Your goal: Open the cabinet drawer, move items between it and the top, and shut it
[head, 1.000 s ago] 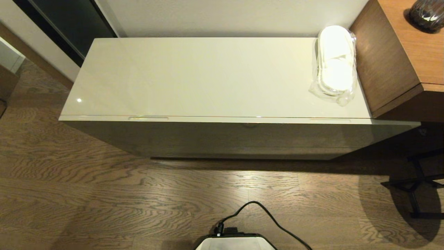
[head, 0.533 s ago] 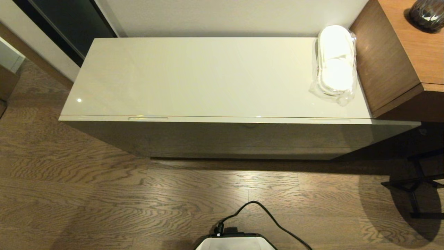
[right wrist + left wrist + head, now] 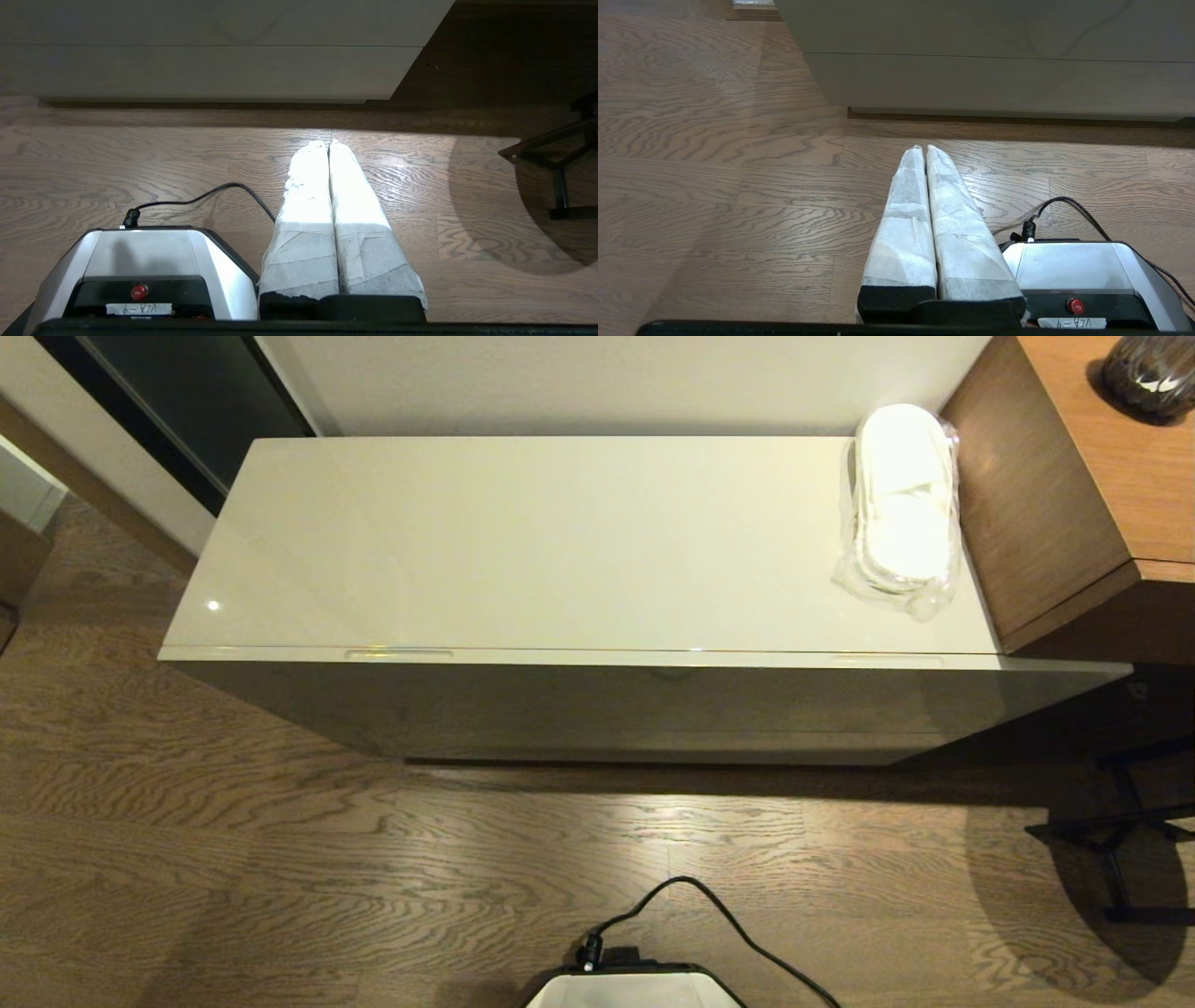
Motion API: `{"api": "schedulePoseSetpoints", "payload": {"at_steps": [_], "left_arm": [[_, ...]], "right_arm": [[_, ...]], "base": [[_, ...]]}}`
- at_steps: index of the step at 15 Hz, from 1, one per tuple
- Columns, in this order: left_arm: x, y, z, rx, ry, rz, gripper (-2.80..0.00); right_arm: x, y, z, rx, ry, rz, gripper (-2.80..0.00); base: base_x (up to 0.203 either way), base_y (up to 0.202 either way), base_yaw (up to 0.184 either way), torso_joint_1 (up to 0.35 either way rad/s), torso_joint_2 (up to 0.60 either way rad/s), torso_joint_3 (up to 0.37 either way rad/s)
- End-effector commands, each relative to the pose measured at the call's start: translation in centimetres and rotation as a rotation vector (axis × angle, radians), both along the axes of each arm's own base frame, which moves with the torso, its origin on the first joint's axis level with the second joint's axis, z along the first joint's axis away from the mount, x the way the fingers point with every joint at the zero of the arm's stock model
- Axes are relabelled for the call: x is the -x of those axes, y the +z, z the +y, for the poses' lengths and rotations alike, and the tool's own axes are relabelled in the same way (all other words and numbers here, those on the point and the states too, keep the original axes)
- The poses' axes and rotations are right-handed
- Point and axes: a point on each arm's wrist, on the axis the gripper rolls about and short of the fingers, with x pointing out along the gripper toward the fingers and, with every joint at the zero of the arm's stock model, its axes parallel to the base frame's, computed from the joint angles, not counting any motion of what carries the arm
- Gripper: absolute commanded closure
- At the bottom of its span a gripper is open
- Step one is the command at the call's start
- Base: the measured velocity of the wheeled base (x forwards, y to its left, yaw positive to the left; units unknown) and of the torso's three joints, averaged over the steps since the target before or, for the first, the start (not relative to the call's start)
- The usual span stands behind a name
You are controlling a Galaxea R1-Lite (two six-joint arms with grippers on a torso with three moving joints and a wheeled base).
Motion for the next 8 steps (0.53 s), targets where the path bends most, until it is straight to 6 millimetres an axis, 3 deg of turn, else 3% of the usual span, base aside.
{"api": "schedulePoseSetpoints", "payload": {"at_steps": [1,8], "left_arm": [[-0.01,0.00,0.00,0.000,0.001,0.002,0.00],[0.00,-0.01,0.00,-0.001,0.001,0.000,0.00]], "right_arm": [[-0.04,0.00,0.00,-0.007,0.000,0.002,0.00],[-0.05,-0.02,0.00,-0.006,0.001,0.005,0.00]], "base": [[0.000,0.000,0.000,0.000,0.00,0.000],[0.000,0.000,0.000,0.000,0.00,0.000]]}}
